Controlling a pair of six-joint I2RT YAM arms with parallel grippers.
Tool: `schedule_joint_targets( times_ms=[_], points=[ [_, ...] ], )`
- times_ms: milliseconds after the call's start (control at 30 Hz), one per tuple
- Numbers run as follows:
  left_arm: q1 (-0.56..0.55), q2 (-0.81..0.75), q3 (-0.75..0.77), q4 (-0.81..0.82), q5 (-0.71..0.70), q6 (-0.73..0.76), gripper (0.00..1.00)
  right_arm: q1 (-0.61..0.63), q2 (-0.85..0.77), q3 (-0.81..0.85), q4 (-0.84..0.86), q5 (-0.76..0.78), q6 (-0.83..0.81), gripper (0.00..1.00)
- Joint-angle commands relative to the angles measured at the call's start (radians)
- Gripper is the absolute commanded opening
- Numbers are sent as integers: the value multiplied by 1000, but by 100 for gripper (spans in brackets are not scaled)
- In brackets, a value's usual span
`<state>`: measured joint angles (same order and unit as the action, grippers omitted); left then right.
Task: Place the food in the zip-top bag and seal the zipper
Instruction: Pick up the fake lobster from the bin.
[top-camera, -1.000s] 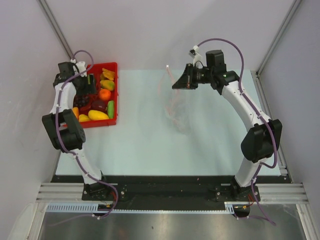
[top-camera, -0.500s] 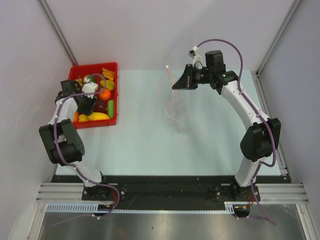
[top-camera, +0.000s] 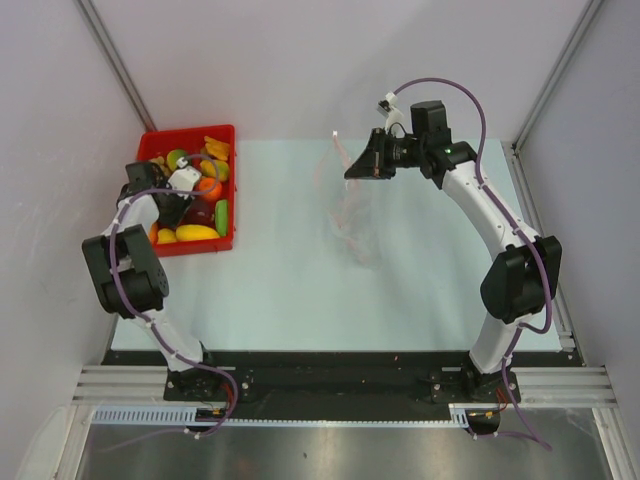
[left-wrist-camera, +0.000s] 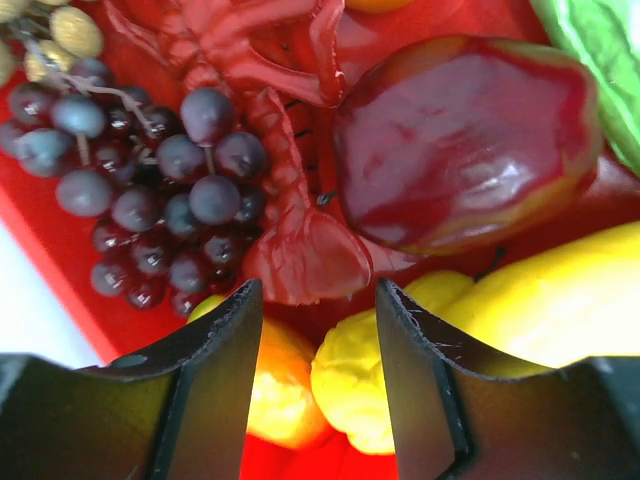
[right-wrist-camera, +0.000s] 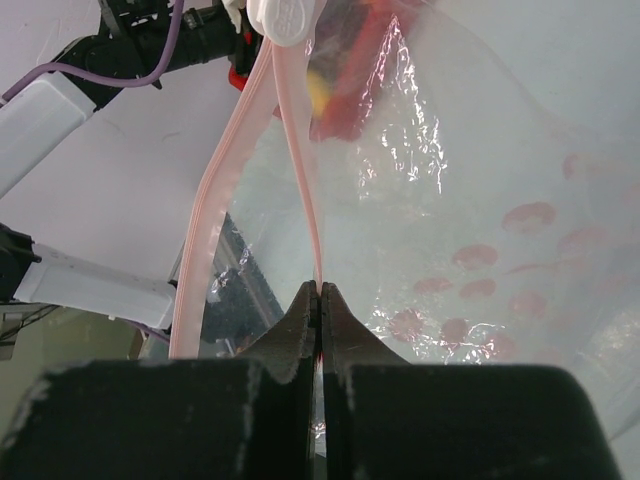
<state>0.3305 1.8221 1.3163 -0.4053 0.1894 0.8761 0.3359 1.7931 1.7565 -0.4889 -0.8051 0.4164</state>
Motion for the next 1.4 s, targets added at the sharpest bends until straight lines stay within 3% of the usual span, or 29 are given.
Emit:
schedule_joint_targets(
  times_ms=[0,100,400,500,900,1133,1367],
  points=[
    [5,29,46,36,-5,38,55,-6,3,41,13,-3,-11,0],
    [5,55,52,40,-16,29,54,-5,9,43,18,-5,-8,0],
    [7,-36,87,-9,25,-69,8,5,8,43,27,-3,-7,0],
    [5,-70,123,-58,54,-121,0,6,14,51,26,-5,-5,0],
    [7,-184,225,-213,188,-388,0,25,12,55,21,0,-19,0],
    [12,-355,75,-118,137,-586,0,29,11,52,10,3,-34,0],
    [27,-515,-162,-18,182,-957,0,31,11,55,-2,-3,-42,0]
  ],
)
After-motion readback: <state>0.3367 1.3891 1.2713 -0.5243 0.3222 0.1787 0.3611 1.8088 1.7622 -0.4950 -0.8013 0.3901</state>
